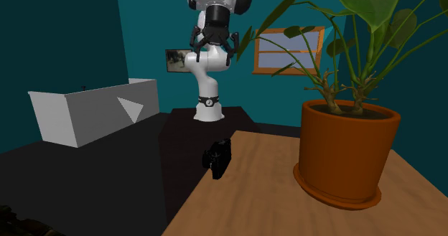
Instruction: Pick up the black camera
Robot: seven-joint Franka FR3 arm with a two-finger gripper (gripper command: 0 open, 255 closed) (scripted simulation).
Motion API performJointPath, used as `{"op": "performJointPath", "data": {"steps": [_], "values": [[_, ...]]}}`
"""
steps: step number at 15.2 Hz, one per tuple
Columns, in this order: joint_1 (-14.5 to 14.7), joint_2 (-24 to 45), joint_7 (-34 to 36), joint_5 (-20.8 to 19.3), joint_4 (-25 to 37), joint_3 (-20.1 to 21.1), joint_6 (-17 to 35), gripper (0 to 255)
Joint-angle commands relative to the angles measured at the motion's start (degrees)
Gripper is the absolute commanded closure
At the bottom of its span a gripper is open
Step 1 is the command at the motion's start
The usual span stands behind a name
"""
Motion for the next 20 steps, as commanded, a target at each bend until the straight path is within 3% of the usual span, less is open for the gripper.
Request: {"op": "performJointPath", "data": {"steps": [1,11,17,20], "values": [[-0.3,3.9,1.2,-0.6,0.2,0.5,3.6,0],[-1.9,25.3,7.2,-6.1,7.3,1.2,17.3,0],[-1.3,38.8,10.8,-10.0,15.3,0.2,22.3,0],[-1.0,41.1,11.7,-10.9,16.0,-0.3,23.8,0]]}}
